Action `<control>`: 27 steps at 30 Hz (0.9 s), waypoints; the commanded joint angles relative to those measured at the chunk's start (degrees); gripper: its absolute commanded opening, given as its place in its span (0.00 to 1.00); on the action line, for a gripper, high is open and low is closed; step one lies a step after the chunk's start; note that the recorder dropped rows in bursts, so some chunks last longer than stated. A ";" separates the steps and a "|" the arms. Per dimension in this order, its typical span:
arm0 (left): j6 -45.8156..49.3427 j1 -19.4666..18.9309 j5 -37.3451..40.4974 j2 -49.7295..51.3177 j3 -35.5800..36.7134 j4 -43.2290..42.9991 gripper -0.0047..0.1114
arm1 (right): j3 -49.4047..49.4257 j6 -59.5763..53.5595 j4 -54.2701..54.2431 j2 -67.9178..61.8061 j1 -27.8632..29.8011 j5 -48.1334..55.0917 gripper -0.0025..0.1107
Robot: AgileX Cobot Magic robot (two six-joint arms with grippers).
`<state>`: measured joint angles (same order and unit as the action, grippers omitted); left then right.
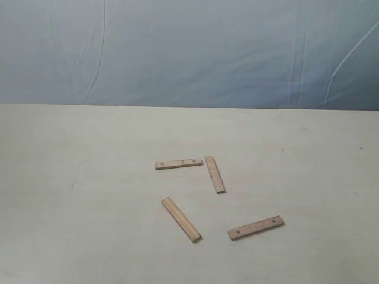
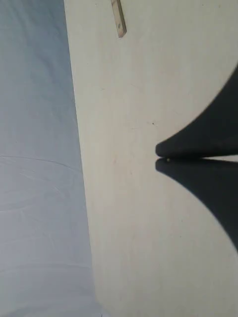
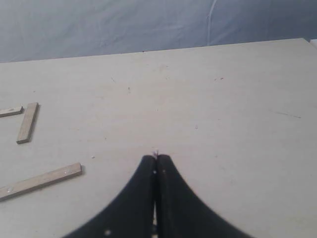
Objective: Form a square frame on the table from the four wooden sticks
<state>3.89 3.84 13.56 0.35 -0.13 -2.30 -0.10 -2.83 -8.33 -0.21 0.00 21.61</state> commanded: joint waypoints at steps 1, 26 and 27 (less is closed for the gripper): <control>-0.30 -0.26 -2.45 -0.35 0.13 -0.96 0.04 | 0.10 0.03 0.12 0.21 -0.06 -0.41 0.01; -54.69 -0.26 -11.02 43.74 -39.64 -41.19 0.04 | 0.10 0.03 0.12 0.21 -0.06 -0.41 0.01; -54.13 -0.12 -6.98 46.09 -40.74 -41.29 0.04 | 0.10 0.03 0.12 0.21 -0.06 -0.41 0.01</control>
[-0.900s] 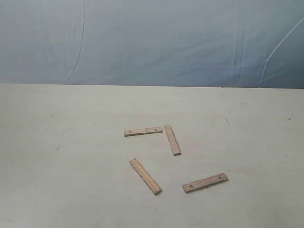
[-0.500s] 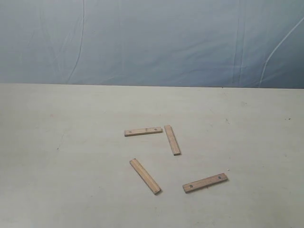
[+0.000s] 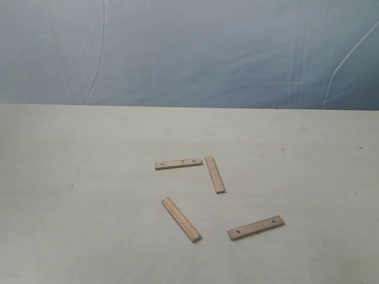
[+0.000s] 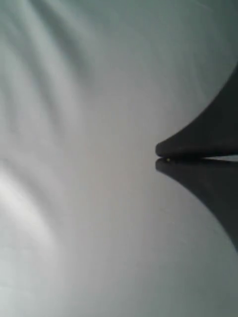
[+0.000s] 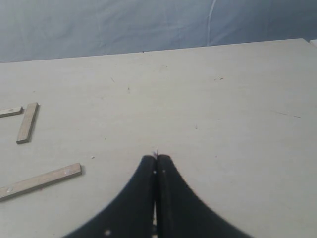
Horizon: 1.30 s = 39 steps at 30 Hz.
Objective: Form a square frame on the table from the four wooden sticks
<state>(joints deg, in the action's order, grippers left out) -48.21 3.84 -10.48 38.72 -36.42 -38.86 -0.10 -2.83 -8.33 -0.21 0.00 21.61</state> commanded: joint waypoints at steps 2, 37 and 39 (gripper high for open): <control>1.76 1.39 28.64 12.26 -7.61 -3.19 0.04 | 0.10 0.03 0.12 0.21 -0.06 -0.41 0.01; 6.85 34.10 56.00 69.61 -37.66 49.24 0.59 | 0.10 0.03 0.12 0.21 -0.06 -0.67 0.01; 3.11 35.40 55.22 71.57 -39.89 46.09 0.59 | 0.10 0.03 0.12 0.21 -0.06 -0.67 0.01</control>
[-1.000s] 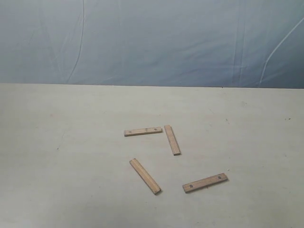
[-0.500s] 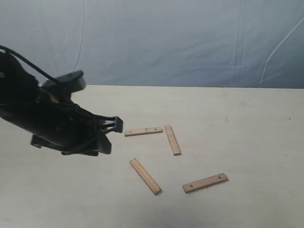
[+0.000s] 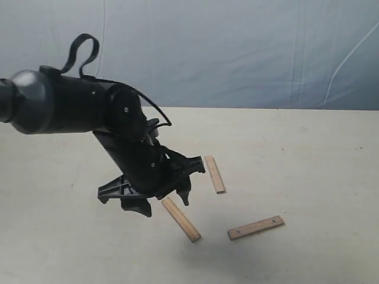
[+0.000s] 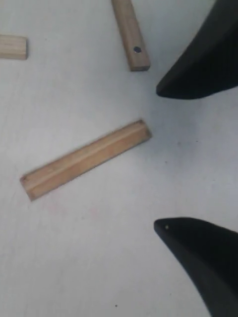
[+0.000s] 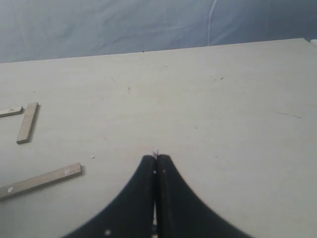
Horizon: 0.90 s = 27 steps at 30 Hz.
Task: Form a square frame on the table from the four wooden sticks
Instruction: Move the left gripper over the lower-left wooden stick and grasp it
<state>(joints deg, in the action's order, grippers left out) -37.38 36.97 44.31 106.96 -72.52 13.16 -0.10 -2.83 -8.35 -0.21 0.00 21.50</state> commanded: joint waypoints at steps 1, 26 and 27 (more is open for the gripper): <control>-10.51 2.75 0.50 4.33 -4.85 -7.80 0.59 | 0.10 0.03 0.14 0.21 -0.06 -0.56 0.01; -18.22 4.87 4.68 17.70 -12.55 -18.73 0.04 | 0.10 0.03 0.05 0.21 -0.06 -0.58 0.01; -17.53 4.87 5.31 17.59 -12.55 -19.56 0.04 | 0.10 0.03 0.05 0.21 -0.06 -0.58 0.01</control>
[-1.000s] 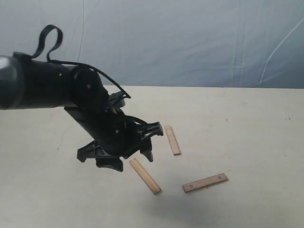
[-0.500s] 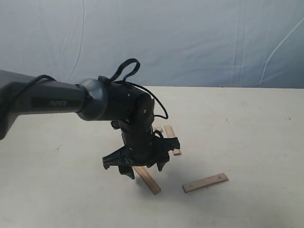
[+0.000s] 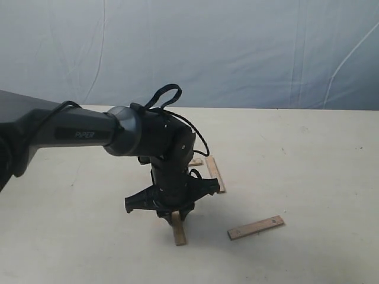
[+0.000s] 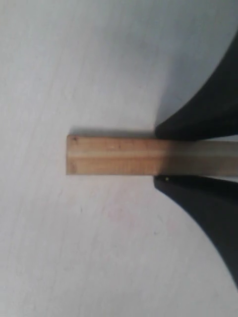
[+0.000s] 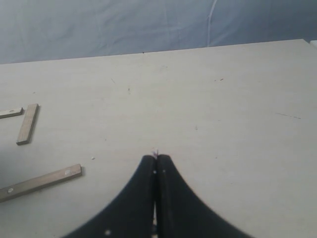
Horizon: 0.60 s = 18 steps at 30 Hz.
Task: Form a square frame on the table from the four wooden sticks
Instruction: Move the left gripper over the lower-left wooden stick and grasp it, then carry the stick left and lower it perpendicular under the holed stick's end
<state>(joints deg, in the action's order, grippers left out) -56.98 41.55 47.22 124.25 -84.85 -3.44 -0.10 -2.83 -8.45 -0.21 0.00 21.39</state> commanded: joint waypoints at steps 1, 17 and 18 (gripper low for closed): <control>2.18 0.29 2.96 0.05 -0.30 -3.89 0.04 | 0.10 0.03 0.15 0.21 -0.06 -0.47 0.01; 11.15 -6.70 1.18 -5.08 -4.31 -3.40 0.04 | 0.10 0.03 0.15 0.21 -0.06 -0.47 0.01; 11.15 -7.15 -0.38 -4.80 -4.31 -2.58 0.04 | 0.10 0.03 0.15 0.21 -0.06 -0.47 0.01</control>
<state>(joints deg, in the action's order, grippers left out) -46.15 35.36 50.22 118.68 -88.92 -7.59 -0.10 -2.83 -8.45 -0.21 0.00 21.39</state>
